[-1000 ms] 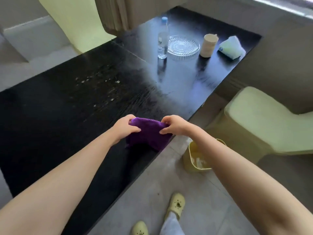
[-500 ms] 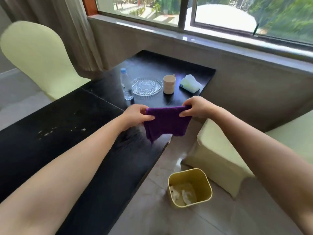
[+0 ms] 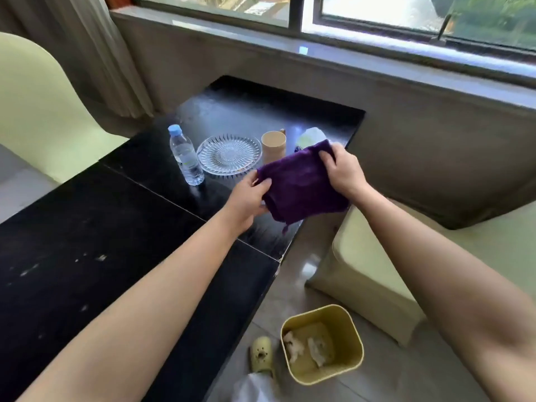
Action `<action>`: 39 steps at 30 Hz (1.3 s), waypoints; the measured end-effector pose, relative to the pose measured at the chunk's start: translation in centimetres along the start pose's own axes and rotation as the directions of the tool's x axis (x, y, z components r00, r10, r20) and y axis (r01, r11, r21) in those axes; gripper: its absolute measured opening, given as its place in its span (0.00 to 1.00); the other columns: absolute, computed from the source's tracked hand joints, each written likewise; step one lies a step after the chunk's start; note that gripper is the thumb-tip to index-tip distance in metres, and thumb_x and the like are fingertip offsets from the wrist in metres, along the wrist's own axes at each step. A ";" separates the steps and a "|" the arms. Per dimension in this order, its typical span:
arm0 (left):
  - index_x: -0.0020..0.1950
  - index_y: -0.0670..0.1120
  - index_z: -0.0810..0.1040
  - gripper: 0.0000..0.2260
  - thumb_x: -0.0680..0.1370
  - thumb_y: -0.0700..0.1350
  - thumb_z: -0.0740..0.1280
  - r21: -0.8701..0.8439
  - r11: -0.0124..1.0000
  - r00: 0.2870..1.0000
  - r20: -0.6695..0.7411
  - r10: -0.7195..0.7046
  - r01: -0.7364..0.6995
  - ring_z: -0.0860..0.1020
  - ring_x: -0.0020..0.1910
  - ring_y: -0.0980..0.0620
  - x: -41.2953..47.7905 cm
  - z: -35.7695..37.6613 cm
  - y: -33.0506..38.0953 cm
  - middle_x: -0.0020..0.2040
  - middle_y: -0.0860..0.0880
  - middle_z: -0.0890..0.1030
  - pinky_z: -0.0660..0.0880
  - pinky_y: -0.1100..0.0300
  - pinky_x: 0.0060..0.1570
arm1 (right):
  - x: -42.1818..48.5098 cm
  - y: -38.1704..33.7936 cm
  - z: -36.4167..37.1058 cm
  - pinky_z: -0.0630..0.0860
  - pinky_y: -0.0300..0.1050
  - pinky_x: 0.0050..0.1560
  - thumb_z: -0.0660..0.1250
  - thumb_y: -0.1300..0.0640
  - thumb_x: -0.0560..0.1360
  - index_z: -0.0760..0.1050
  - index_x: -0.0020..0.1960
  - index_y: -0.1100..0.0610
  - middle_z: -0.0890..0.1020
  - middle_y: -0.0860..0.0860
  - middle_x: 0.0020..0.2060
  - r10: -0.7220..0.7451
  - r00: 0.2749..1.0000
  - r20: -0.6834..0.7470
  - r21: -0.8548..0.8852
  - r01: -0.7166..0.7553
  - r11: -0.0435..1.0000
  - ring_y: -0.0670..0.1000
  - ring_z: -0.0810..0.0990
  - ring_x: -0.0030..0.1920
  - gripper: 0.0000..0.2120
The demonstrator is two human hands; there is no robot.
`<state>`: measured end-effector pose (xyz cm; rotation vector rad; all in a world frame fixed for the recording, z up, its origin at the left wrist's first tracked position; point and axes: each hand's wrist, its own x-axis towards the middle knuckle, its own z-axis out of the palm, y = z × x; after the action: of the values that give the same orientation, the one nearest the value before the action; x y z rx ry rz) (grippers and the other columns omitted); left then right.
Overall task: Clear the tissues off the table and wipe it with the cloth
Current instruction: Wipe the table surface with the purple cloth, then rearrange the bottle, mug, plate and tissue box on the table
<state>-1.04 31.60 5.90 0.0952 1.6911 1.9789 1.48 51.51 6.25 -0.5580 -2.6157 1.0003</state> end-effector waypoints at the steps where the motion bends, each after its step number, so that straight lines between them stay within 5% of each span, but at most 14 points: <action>1: 0.51 0.50 0.72 0.08 0.80 0.37 0.58 -0.063 0.996 0.997 -0.024 -0.069 0.067 0.77 0.43 0.54 0.8 0.1 -1.9 0.52 0.50 0.77 0.79 0.56 0.36 | 0.8 1.1 0.9 0.70 0.50 0.48 0.56 0.50 0.80 0.71 0.60 0.59 0.81 0.63 0.54 0.025 0.999 0.022 -0.082 -0.023 0.996 0.63 0.78 0.53 0.15; 6: 0.65 0.43 0.70 0.14 0.80 0.36 0.56 -0.303 0.887 0.904 -0.139 -0.404 0.349 0.78 0.47 0.46 3.3 0.6 -10.3 0.56 0.44 0.77 0.77 0.52 0.41 | 1.8 5.7 6.3 0.71 0.53 0.44 0.56 0.48 0.80 0.68 0.51 0.60 0.81 0.63 0.51 0.047 0.971 0.234 -0.354 0.040 0.934 0.64 0.79 0.52 0.14; 12: 0.56 0.42 0.75 0.10 0.79 0.33 0.59 -0.260 0.857 0.810 -0.291 -0.509 0.445 0.77 0.49 0.47 7.2 -1.9 -13.5 0.47 0.46 0.78 0.78 0.55 0.38 | 2.8 9.0 12.0 0.72 0.54 0.49 0.55 0.48 0.80 0.69 0.52 0.60 0.80 0.60 0.53 0.154 0.930 0.334 -0.344 -0.032 0.939 0.63 0.78 0.54 0.14; 15: 0.43 0.44 0.77 0.08 0.76 0.33 0.62 -0.131 0.879 0.797 -0.376 -0.472 0.458 0.77 0.44 0.48 9.4 -3.2 -14.6 0.42 0.47 0.78 0.79 0.56 0.38 | 4.7 9.6 14.2 0.73 0.54 0.51 0.55 0.51 0.81 0.68 0.53 0.60 0.79 0.60 0.55 0.148 0.911 0.385 -0.340 -0.009 0.940 0.62 0.78 0.55 0.12; 18: 0.37 0.44 0.77 0.08 0.74 0.33 0.65 -0.002 0.880 0.788 -0.445 -0.426 0.475 0.77 0.43 0.46 11.2 -4.2 -15.4 0.42 0.44 0.79 0.80 0.47 0.47 | 6.9 10.0 15.8 0.73 0.56 0.56 0.55 0.54 0.81 0.69 0.57 0.61 0.76 0.60 0.58 0.139 0.887 0.439 -0.314 0.007 0.949 0.62 0.76 0.58 0.12; 22: 0.42 0.37 0.79 0.03 0.70 0.37 0.68 0.234 0.842 0.796 -0.516 -0.317 0.487 0.79 0.40 0.45 12.7 -5.2 -16.1 0.39 0.43 0.80 0.79 0.43 0.50 | 9.0 10.6 17.5 0.73 0.55 0.57 0.56 0.55 0.80 0.71 0.59 0.60 0.76 0.59 0.58 0.105 0.880 0.463 -0.331 0.062 0.942 0.61 0.75 0.59 0.12; 30: 0.46 0.46 0.80 0.07 0.69 0.42 0.71 0.450 0.759 0.829 -0.521 -0.204 0.470 0.81 0.46 0.43 14.1 -7.1 -16.1 0.44 0.48 0.82 0.79 0.49 0.49 | 11.8 10.6 19.7 0.72 0.52 0.57 0.63 0.55 0.76 0.76 0.56 0.58 0.78 0.57 0.54 0.043 0.882 0.470 -0.334 0.133 0.933 0.59 0.76 0.57 0.11; 34: 0.59 0.45 0.77 0.19 0.69 0.47 0.73 0.462 0.782 0.797 -0.600 -0.072 0.419 0.79 0.50 0.48 16.2 -9.9 -13.8 0.52 0.46 0.80 0.70 0.61 0.51 | 14.5 10.6 19.7 0.72 0.51 0.57 0.69 0.53 0.73 0.72 0.59 0.61 0.78 0.59 0.55 0.112 0.912 0.395 -0.172 -0.046 0.984 0.59 0.76 0.57 0.18; 39: 0.75 0.44 0.56 0.44 0.67 0.52 0.76 0.396 0.853 0.684 -0.727 0.065 0.339 0.71 0.67 0.44 20.4 -16.0 -8.4 0.71 0.40 0.67 0.66 0.52 0.68 | 19.5 9.6 19.4 0.67 0.50 0.68 0.75 0.52 0.69 0.61 0.71 0.64 0.70 0.59 0.67 0.206 0.937 0.282 0.065 -0.233 0.970 0.57 0.70 0.67 0.38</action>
<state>-21.77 26.74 -11.11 -0.7200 2.6004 1.4589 -20.96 55.74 -11.78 -0.7495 -2.7662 1.3553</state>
